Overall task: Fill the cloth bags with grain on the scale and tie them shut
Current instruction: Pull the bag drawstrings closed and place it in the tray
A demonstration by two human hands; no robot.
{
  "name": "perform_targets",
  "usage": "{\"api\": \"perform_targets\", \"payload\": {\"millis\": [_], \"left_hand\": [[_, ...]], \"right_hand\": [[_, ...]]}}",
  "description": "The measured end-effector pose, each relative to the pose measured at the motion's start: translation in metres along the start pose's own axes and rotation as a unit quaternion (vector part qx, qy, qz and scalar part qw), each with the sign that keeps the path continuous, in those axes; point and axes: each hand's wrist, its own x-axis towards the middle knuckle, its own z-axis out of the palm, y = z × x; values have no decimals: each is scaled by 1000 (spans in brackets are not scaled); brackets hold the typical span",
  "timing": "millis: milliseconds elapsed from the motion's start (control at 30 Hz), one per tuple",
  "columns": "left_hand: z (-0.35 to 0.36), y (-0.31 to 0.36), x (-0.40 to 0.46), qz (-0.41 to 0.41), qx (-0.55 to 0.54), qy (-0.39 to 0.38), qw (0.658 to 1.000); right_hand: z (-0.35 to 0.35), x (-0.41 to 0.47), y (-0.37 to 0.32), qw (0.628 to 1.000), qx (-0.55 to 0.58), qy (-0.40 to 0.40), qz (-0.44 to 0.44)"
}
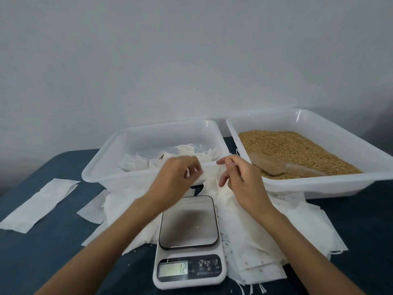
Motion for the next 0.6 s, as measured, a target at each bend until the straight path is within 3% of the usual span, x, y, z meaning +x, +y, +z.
{"api": "perform_targets", "payload": {"millis": [167, 300, 400, 600], "left_hand": [[31, 38, -27, 18, -56, -161, 985], [53, 45, -31, 97, 53, -230, 967], [60, 47, -31, 145, 103, -197, 964], [61, 44, -34, 239, 81, -63, 966]], "right_hand": [[-6, 4, -6, 991, 130, 3, 20], [-8, 5, -6, 986, 164, 7, 32], [-8, 5, -8, 982, 184, 10, 42], [-10, 6, -11, 978, 199, 15, 55]]}}
